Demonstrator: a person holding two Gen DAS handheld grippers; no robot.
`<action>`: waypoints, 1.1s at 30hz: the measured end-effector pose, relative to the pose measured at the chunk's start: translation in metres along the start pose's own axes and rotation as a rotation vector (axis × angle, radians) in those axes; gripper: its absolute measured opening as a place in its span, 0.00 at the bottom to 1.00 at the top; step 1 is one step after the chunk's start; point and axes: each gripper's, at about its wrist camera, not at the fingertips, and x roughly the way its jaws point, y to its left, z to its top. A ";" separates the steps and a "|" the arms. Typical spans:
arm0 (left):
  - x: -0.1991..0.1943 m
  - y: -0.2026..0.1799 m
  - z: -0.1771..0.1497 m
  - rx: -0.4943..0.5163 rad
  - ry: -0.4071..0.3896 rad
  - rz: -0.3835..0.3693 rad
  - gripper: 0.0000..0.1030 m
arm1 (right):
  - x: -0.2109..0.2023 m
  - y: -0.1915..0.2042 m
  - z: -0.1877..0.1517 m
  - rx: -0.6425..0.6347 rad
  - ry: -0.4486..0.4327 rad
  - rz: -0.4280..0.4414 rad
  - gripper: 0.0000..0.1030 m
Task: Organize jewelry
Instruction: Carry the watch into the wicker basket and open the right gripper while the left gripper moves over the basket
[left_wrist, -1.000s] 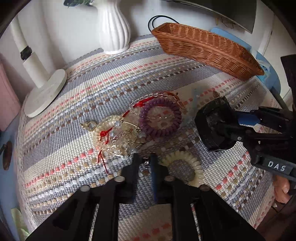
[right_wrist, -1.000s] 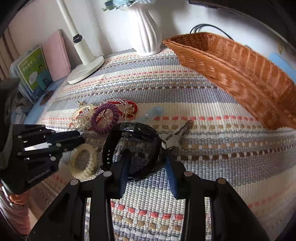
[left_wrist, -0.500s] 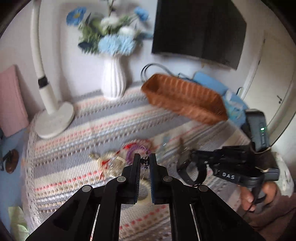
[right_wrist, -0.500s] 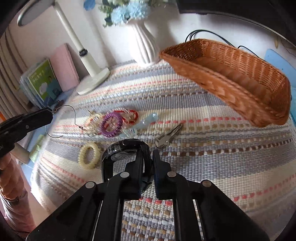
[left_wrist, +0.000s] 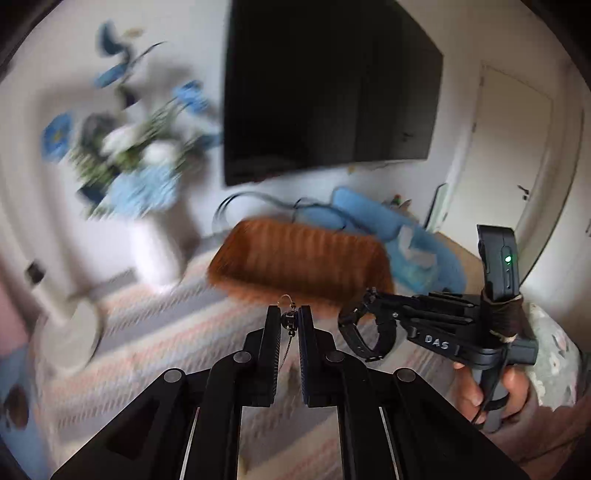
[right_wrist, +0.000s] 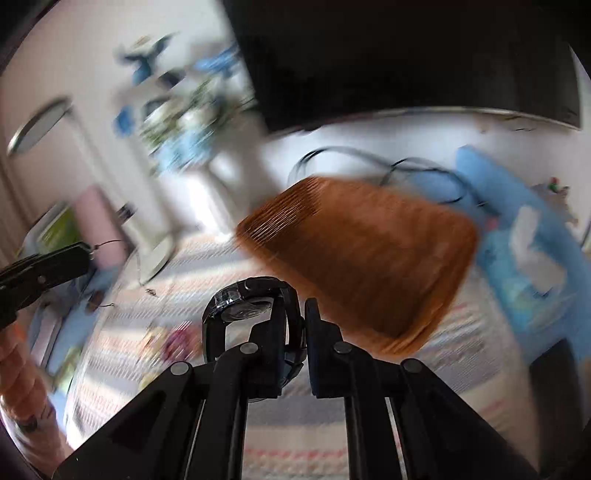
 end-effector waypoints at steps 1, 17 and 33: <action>0.010 -0.002 0.008 0.000 -0.005 -0.013 0.08 | 0.002 -0.007 0.005 0.013 -0.007 -0.015 0.12; 0.218 0.033 0.046 -0.259 0.209 -0.232 0.08 | 0.100 -0.068 0.025 0.057 0.111 -0.120 0.12; 0.224 0.060 0.027 -0.281 0.266 -0.083 0.39 | 0.069 -0.086 0.029 0.146 -0.032 -0.103 0.29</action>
